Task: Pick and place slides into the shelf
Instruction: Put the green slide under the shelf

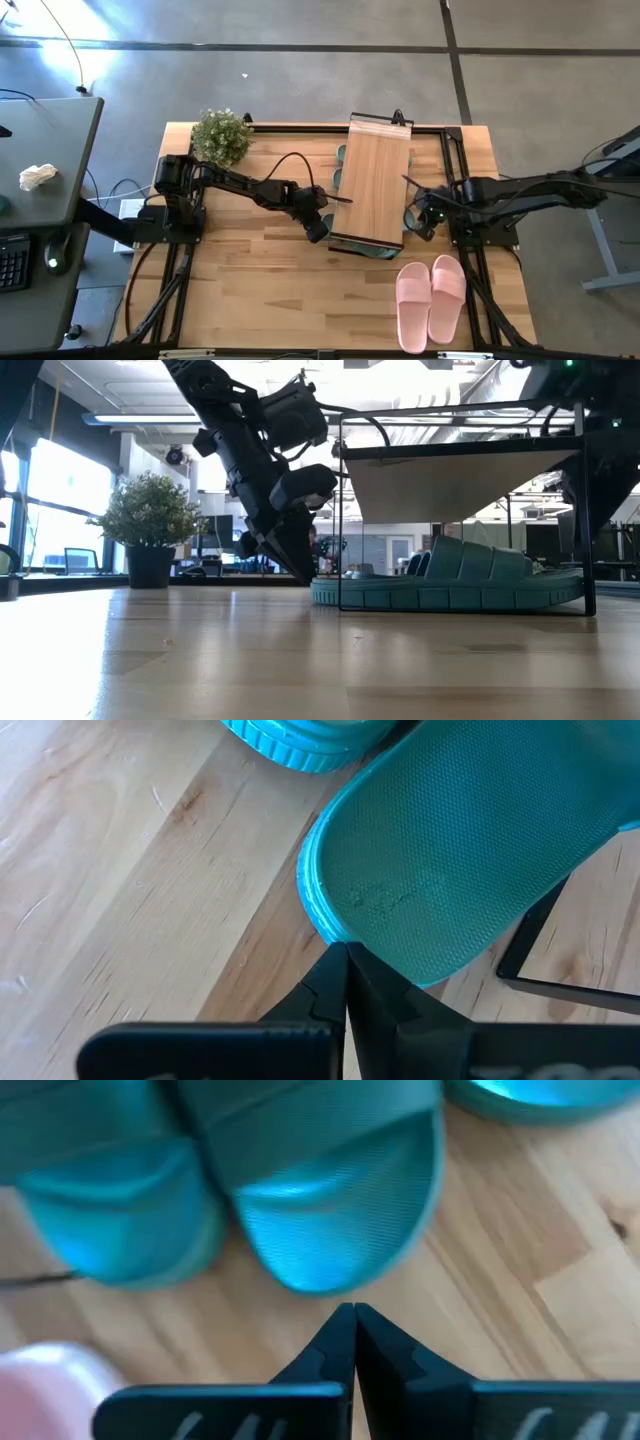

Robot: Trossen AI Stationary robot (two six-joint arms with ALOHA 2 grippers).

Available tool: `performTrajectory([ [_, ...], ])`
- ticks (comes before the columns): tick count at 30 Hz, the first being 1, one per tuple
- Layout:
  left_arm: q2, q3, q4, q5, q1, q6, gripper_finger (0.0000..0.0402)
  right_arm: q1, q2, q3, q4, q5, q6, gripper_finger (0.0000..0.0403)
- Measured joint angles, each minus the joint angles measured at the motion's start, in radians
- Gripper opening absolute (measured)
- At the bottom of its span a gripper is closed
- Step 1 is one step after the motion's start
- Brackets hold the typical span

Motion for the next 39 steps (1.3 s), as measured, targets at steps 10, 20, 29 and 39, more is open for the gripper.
performTrajectory([
  [10, 0.0, 0.0, 0.001, 0.002, 0.0, 0.008, 0.0, 0.071, 0.0, -0.128, 0.117, 0.057, 0.238, 0.0],
  [20, 0.0, -0.001, 0.002, 0.008, 0.0, 0.023, 0.0, 0.129, 0.001, -0.154, 0.173, 0.113, 0.362, 0.0],
  [29, 0.0, -0.001, 0.006, 0.01, 0.0, 0.024, 0.0, 0.128, 0.001, -0.154, 0.198, 0.129, 0.459, 0.0],
  [39, 0.0, -0.001, 0.039, 0.04, -0.002, 0.053, 0.0, 0.165, 0.029, -0.154, 0.235, 0.256, 0.379, 0.0],
])
